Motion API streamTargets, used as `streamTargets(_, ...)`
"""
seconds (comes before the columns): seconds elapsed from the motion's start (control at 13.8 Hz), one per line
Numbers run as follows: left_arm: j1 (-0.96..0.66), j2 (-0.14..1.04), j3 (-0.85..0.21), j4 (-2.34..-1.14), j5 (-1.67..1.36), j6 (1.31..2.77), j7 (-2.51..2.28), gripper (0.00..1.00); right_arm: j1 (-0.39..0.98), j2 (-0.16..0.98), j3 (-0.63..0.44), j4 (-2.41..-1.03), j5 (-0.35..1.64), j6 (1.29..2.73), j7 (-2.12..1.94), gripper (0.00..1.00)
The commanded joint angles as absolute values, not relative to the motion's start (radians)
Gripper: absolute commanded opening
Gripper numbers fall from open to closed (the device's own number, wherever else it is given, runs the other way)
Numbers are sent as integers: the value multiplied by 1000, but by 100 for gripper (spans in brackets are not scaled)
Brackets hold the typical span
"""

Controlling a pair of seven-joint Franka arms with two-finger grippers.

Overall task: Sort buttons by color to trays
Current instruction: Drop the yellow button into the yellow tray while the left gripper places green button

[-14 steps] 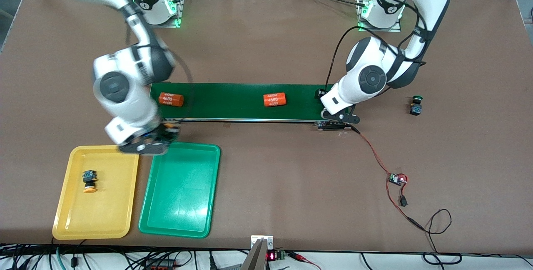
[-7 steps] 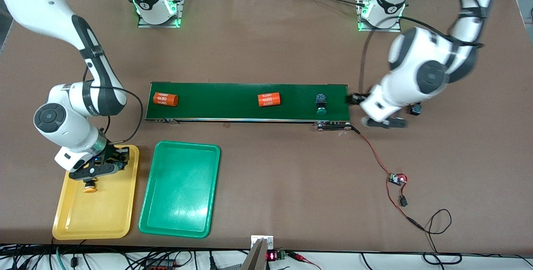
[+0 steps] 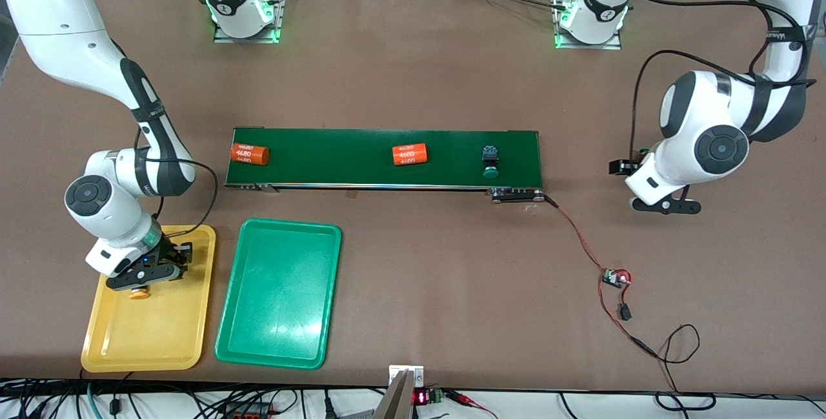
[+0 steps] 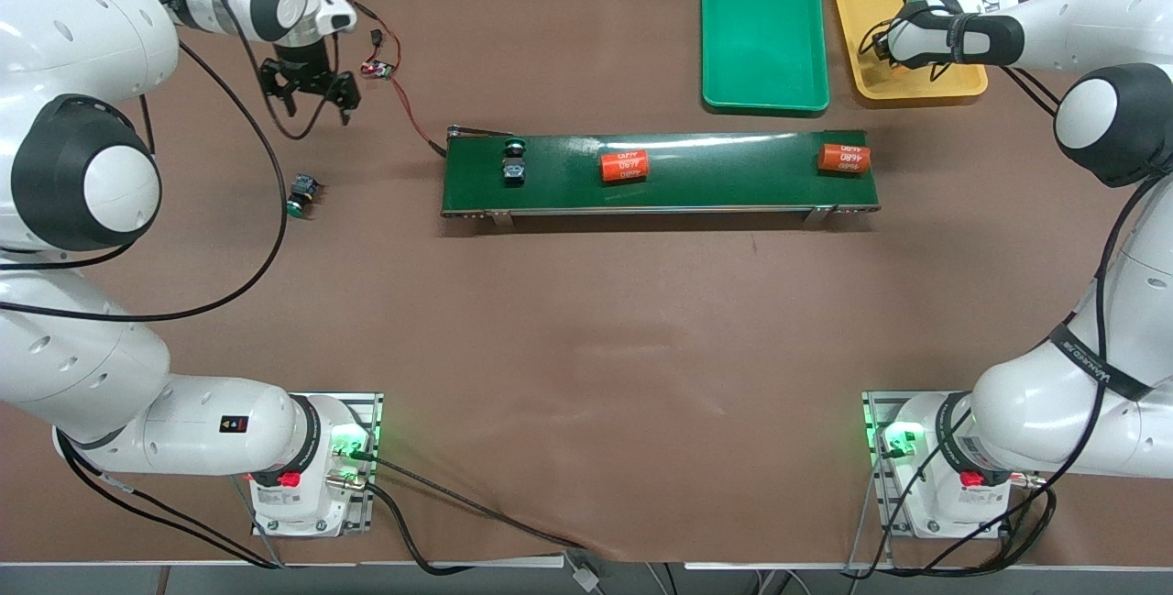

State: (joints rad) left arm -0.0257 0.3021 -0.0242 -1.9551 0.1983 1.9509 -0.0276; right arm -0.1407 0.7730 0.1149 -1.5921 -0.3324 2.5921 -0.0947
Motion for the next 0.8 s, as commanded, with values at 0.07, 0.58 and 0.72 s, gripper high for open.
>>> streamTargets(0.07,-26,334,38,-2063,241,2094,43,100,-140,773,118,-1572,-341,2597,-86,100)
streamTargets(0.58,-25,419,112,-2216,256,2371,150,100,-111,490,173,-1749,-276,2411,50,100)
streamTargets(0.72,-22,434,112,-2230,256,2410,152,97,-91,396,204,-1784,-200,2271,106,100)
